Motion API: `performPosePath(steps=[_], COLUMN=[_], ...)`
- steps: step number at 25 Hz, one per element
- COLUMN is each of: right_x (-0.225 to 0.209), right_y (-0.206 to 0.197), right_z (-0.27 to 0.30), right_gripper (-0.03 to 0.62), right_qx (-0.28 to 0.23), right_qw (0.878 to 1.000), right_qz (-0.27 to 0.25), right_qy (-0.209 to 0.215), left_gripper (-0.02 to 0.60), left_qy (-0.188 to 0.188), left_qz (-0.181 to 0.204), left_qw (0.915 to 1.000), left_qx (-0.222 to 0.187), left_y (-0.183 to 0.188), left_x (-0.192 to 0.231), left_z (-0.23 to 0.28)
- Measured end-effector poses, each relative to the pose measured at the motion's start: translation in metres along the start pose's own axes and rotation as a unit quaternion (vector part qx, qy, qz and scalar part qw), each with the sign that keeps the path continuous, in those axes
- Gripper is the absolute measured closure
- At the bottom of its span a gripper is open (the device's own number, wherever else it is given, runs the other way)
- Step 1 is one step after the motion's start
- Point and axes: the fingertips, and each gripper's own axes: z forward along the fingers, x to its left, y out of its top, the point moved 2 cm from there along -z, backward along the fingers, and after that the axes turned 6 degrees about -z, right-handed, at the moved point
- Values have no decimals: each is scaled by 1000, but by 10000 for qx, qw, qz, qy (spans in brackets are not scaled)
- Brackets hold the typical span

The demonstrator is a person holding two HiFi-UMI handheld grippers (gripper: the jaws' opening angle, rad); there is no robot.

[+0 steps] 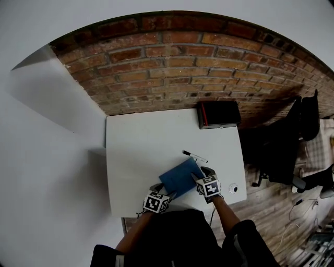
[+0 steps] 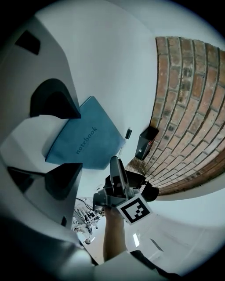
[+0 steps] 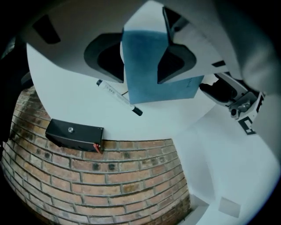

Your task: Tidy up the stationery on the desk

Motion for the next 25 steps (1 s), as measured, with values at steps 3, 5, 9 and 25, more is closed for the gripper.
performPosePath(steps=[3, 5, 9, 25], right_x=[0, 2, 0, 3], right_y=[-8, -12, -13, -32], right_z=[3, 4, 6, 2], right_gripper=[367, 367, 367, 367], right_qx=[61, 116, 82, 227], right_qw=[10000, 9999, 9998, 9992], right_qz=[51, 60, 135, 324], right_qy=[44, 82, 95, 12], left_gripper=[276, 276, 276, 276], left_qy=[-42, -67, -60, -29], left_qz=[-82, -127, -82, -181], left_qw=[10000, 9999, 9999, 9998], left_qx=[32, 38, 88, 98], left_y=[1, 2, 2, -7], left_x=[-1, -2, -2, 0], left_z=[0, -1, -1, -3])
